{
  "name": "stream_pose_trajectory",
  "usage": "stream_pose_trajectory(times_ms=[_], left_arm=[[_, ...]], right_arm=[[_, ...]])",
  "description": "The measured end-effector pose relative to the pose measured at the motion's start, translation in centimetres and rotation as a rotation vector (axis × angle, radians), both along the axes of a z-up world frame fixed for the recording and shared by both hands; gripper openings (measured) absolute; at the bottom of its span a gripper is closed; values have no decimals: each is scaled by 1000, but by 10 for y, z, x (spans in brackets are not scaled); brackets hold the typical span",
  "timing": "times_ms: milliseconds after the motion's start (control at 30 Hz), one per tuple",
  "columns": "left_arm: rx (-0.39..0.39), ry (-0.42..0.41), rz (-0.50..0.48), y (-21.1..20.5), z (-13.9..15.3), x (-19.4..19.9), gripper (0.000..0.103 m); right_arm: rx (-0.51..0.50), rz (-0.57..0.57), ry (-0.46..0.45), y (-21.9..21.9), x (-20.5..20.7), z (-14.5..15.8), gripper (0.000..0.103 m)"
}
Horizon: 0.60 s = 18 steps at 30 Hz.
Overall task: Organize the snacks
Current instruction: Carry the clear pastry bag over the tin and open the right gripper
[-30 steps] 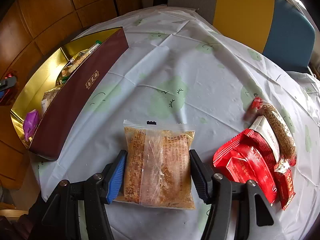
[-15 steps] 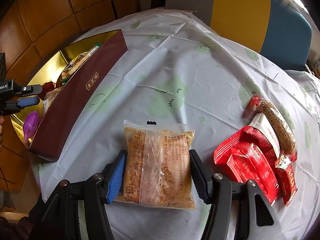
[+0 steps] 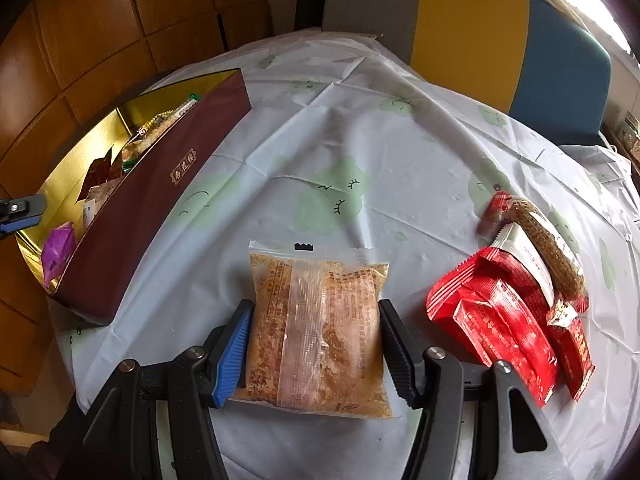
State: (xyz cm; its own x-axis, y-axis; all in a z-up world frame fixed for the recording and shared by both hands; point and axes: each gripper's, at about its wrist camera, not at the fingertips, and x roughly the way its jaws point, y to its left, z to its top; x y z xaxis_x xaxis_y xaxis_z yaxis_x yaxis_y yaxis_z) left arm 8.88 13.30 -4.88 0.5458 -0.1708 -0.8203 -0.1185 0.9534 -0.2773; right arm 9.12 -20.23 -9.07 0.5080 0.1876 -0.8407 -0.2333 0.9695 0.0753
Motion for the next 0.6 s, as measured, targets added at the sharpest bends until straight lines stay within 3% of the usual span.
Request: stream_pose_trajectory(times_ms=[433, 600], left_arm=[[162, -161, -35, -23, 33, -36, 69], [179, -167, -51, -28, 33, -41, 70]], right_arm=[[-5, -26, -80, -1, -14, -3, 62], [-12, -38, -85, 0, -15, -3, 62]])
